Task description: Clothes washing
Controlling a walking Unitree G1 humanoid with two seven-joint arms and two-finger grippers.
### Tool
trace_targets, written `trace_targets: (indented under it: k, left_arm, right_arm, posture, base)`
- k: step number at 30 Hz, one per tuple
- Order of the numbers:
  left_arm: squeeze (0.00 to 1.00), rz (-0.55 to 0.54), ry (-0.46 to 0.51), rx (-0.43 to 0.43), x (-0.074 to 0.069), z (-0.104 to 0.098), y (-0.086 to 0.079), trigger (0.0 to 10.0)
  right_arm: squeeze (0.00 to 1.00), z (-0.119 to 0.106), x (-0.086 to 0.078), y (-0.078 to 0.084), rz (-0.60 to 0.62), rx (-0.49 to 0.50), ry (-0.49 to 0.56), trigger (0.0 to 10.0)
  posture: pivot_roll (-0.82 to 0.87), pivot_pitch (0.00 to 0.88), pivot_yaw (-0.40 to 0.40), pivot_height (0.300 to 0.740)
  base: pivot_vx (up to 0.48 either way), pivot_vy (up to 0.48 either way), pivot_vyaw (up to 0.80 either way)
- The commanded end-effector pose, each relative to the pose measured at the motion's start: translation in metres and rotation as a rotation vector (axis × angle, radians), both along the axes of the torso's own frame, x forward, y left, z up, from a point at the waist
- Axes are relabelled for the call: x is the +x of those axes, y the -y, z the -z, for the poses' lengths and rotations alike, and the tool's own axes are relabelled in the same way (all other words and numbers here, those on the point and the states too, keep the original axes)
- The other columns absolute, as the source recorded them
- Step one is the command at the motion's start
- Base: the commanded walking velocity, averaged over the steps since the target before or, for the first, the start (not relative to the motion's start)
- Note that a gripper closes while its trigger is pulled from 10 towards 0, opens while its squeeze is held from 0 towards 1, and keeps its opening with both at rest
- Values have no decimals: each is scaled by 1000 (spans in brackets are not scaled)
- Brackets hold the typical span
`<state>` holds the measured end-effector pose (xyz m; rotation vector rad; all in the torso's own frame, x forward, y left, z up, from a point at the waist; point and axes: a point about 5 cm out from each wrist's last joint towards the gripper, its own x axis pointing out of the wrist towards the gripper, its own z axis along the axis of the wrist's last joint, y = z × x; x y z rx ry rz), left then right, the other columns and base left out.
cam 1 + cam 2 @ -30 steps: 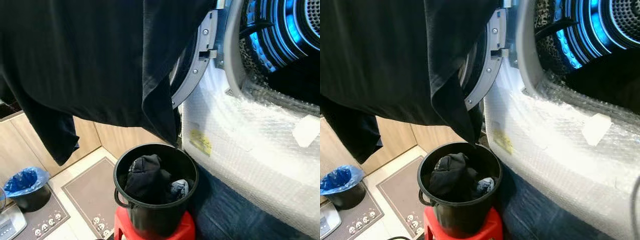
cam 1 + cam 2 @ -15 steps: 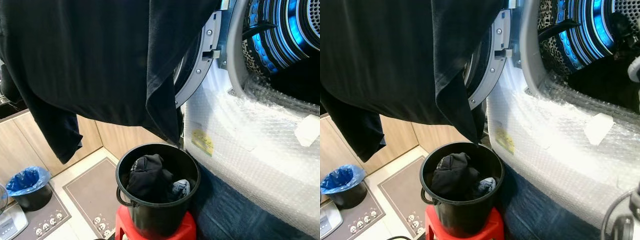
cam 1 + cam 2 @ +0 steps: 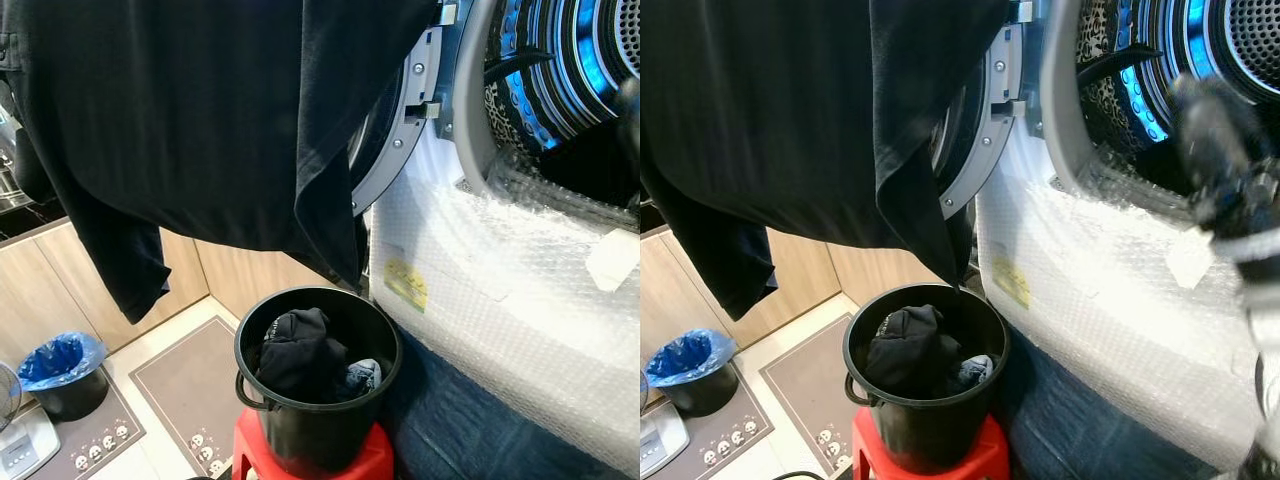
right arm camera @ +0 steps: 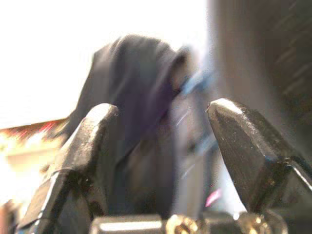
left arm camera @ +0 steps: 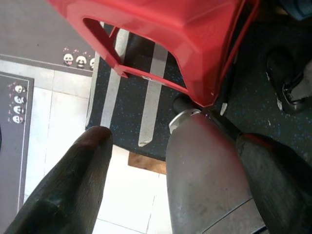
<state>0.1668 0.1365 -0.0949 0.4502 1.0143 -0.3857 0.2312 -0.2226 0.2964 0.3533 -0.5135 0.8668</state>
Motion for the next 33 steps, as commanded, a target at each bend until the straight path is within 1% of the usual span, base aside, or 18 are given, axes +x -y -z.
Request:
trace_targets:
  k: [1,4,5,6,9,11,12,14,19,23,24,25,28,29,30,32,33]
  left_arm:
    - [0,-7,-54,44,-12,5,-12,10000]
    - [0,-1,-52,50,-12,5,-13,10000]
    - [0,4,-50,56,-11,5,-14,10000]
    - [0,8,-49,58,-11,5,-14,10000]
    - [0,9,-49,59,-11,5,-15,10000]
    - [0,9,-48,60,-11,5,-15,10000]
    - [0,9,-47,61,-10,5,-15,10000]
    - [0,5,-42,59,-9,4,-14,10000]
    - [0,-5,-37,58,-7,3,-14,10000]
    - [0,-21,-37,54,-8,4,-14,10000]
    - [0,-21,-37,54,-8,4,-14,10000]
    - [0,-27,-38,51,-8,4,-14,10000]
    - [0,-31,-22,47,-6,3,-14,10000]
    - [0,-28,-13,46,-5,2,-14,10000]
    - [0,-27,-10,45,-5,2,-13,10000]
    - [0,-21,9,40,-2,1,-13,10000]
    - [0,-15,28,33,1,-1,-11,10000]
  right_arm:
    - [0,7,-13,-19,-165,-79,6,10000]
    - [0,17,-18,-26,-225,-120,-25,10000]
    - [0,25,-21,-31,-271,-136,-58,10000]
    - [0,32,-22,-35,-293,-179,-95,10000]
    - [0,43,-23,-40,-325,-225,-142,10000]
    - [0,54,-24,-44,-361,-276,-183,10000]
    - [0,67,-26,-47,-398,-331,-229,10000]
    - [0,94,-25,-54,-411,-484,-295,10000]
    - [0,124,-21,-62,-414,-628,-403,10000]
    - [0,148,-12,-69,-342,-743,-446,10000]
    - [0,148,-12,-69,-342,-743,-446,10000]
    - [0,158,-9,-72,-315,-781,-472,10000]
    - [0,178,1,-73,-211,-818,-512,10000]
    - [0,190,7,-71,-154,-827,-554,10000]
    - [0,195,9,-70,-135,-830,-577,10000]
    - [0,210,16,-65,-44,-871,-613,10000]
    - [0,222,20,-59,24,-892,-651,10000]
  posture:
    - [-150,0,36,740]
    - [-149,0,39,740]
    - [-148,0,41,740]
    - [-148,0,41,740]
    - [-148,0,44,740]
    - [-146,0,46,740]
    - [-145,0,46,740]
    - [-137,0,43,740]
    - [-124,0,35,740]
    - [-117,0,29,740]
    - [-117,0,29,740]
    - [-114,0,26,740]
    - [-106,0,19,740]
    - [-104,0,17,740]
    - [-103,0,16,740]
    - [-103,0,16,740]
    - [-102,0,15,740]
  base:
    - [0,0,0]
    - [0,0,0]
    - [0,0,0]
    - [0,0,0]
    - [0,0,0]
    - [0,0,0]
    - [0,0,0]
    - [0,0,0]
    - [0,0,0]
    - [0,0,0]
    - [0,0,0]
    - [0,0,0]
    - [0,0,0]
    - [0,0,0]
    - [0,0,0]
    - [0,0,0]
    - [0,0,0]
